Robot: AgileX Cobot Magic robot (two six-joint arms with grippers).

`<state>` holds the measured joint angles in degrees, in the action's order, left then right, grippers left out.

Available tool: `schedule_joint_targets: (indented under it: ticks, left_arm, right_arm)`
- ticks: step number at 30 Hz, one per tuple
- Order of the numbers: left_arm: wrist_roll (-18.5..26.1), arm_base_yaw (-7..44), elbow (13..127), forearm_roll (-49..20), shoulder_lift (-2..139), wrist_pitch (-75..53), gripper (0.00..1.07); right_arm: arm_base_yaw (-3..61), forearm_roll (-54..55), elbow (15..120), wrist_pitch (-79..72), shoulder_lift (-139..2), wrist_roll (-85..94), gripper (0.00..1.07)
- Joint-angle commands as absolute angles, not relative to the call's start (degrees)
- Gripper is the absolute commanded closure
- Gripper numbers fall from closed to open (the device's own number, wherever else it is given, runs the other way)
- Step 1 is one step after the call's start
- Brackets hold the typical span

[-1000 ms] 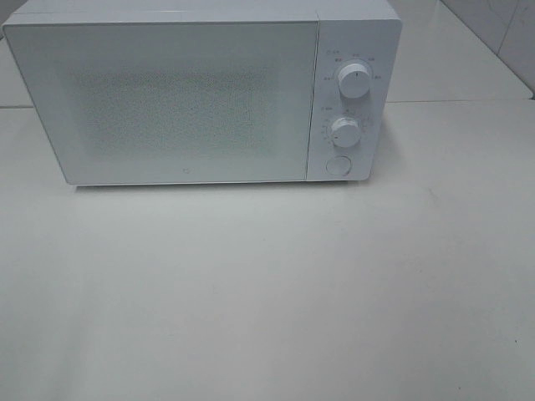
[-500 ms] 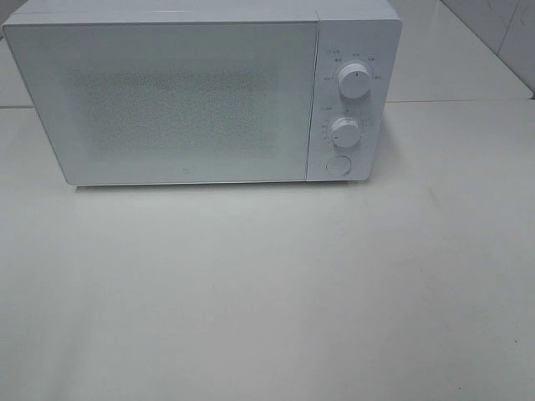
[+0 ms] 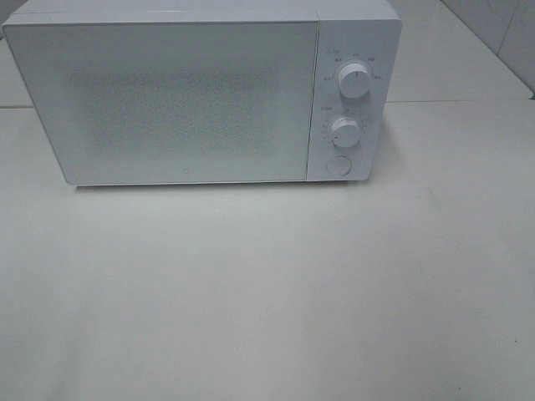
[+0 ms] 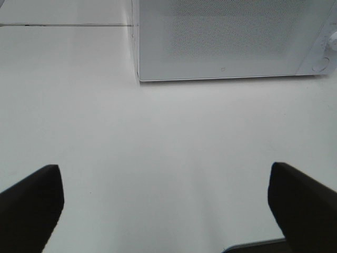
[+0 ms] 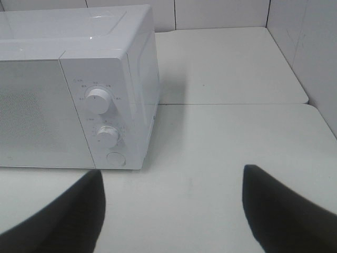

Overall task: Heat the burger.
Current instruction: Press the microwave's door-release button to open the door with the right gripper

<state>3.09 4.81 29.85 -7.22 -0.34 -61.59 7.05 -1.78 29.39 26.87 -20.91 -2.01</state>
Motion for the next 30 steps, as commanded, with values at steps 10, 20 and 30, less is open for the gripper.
schedule_joint_targets:
  ticks: [10,20,30]
  left_arm:
    - [2.9,4.6,29.6,-7.7,-1.4,-61.5,0.09]
    - [2.9,4.6,29.6,-7.7,-1.4,-61.5,0.09]
    - [2.9,4.6,29.6,-7.7,-1.4,-61.5,0.09]
  right_arm:
    - [6.8,-2.1,29.6,15.5,-37.4,-2.2,0.38]
    - [6.8,-3.1,22.0,-11.1,-46.8,-2.2,0.38]
    - [6.8,-2.3,17.9,-29.6,-57.0,1.0,0.38]
